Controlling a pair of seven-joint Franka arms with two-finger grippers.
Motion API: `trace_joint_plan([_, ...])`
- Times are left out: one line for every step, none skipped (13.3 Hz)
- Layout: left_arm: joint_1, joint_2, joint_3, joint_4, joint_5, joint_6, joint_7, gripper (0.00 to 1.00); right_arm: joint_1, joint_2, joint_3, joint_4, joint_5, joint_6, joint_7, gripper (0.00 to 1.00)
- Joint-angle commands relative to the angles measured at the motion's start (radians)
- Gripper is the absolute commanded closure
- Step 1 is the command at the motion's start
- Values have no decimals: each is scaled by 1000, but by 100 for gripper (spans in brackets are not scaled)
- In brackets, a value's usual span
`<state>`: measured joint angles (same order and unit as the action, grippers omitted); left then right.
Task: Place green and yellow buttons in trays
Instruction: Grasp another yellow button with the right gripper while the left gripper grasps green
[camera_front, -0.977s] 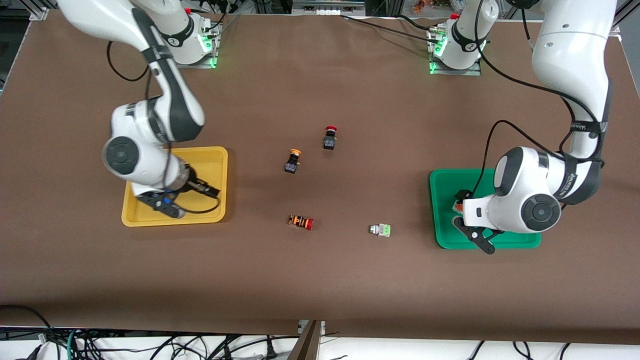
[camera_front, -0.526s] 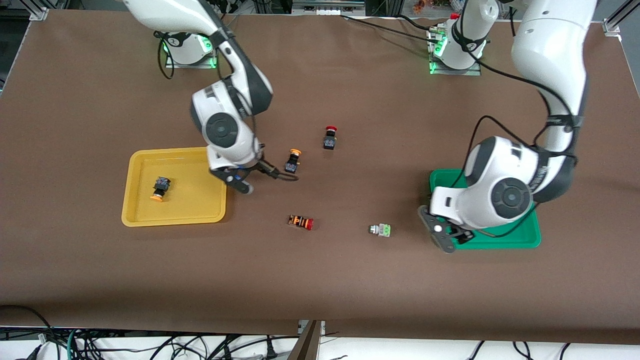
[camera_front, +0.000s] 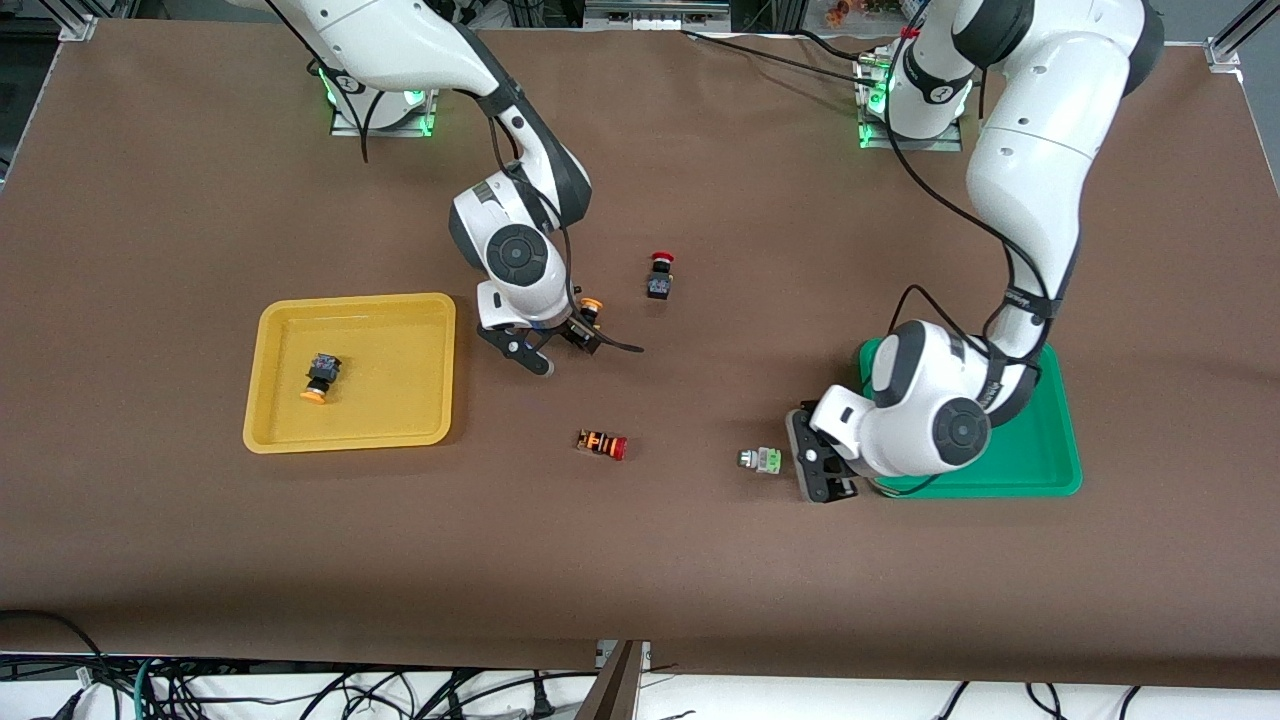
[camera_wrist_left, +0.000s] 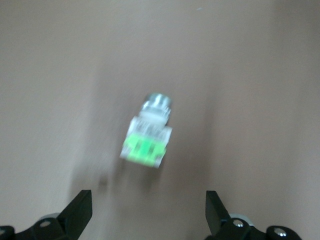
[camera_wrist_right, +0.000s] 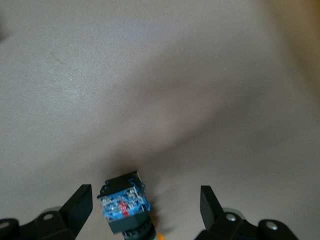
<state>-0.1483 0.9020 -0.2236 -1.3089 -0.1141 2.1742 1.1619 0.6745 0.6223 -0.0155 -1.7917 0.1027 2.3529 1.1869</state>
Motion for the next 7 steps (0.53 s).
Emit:
trace_joint_plan([-60, 4, 15, 19, 65, 51, 18, 0, 46, 19, -11, -11, 9, 64, 52, 5])
trace_joint_plan([-59, 5, 15, 19, 95, 97, 18, 0, 54, 23, -11, -11, 9, 74, 56, 5])
trace_joint_plan([-59, 8, 15, 14, 108, 134, 18, 0, 62, 23, -11, -11, 9, 74, 56, 5])
trace_joint_plan([-63, 18, 15, 14, 110, 147, 18, 0, 66, 25, -11, -11, 9, 74, 57, 5])
trace_joint_plan([-62, 23, 15, 13, 108, 148, 18, 0, 76, 31, -11, -14, 9, 74, 63, 11])
trace_joint_plan([-63, 26, 15, 13, 110, 148, 18, 0, 82, 36, -11, -20, 9, 75, 65, 27])
trace_joint_plan([-63, 31, 15, 8, 111, 150, 19, 0, 83, 40, -11, -23, 9, 75, 65, 47])
